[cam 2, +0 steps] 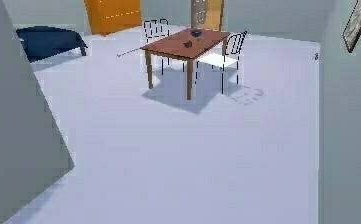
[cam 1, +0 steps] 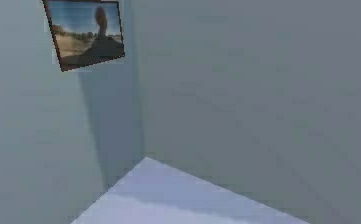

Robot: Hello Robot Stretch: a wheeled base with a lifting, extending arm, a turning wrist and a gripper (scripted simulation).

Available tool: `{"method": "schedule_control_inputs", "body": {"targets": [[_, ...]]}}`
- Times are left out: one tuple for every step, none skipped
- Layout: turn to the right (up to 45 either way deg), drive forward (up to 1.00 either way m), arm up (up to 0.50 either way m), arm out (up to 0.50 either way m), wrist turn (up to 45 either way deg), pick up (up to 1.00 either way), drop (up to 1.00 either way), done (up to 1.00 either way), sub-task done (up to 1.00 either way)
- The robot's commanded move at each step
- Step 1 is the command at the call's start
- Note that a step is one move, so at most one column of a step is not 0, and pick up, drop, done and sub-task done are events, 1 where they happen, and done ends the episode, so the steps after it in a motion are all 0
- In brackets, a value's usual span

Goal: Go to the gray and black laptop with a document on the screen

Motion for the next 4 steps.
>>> {"method": "schedule_control_inputs", "body": {"targets": [[45.0,0.0,0.0,0.0,0.0,0.0,0.0,0.0,0.0],[45.0,0.0,0.0,0.0,0.0,0.0,0.0,0.0,0.0],[27.0,0.0,0.0,0.0,0.0,0.0,0.0,0.0,0.0],[0.0,1.0,0.0,0.0,0.0,0.0,0.0,0.0,0.0]]}}
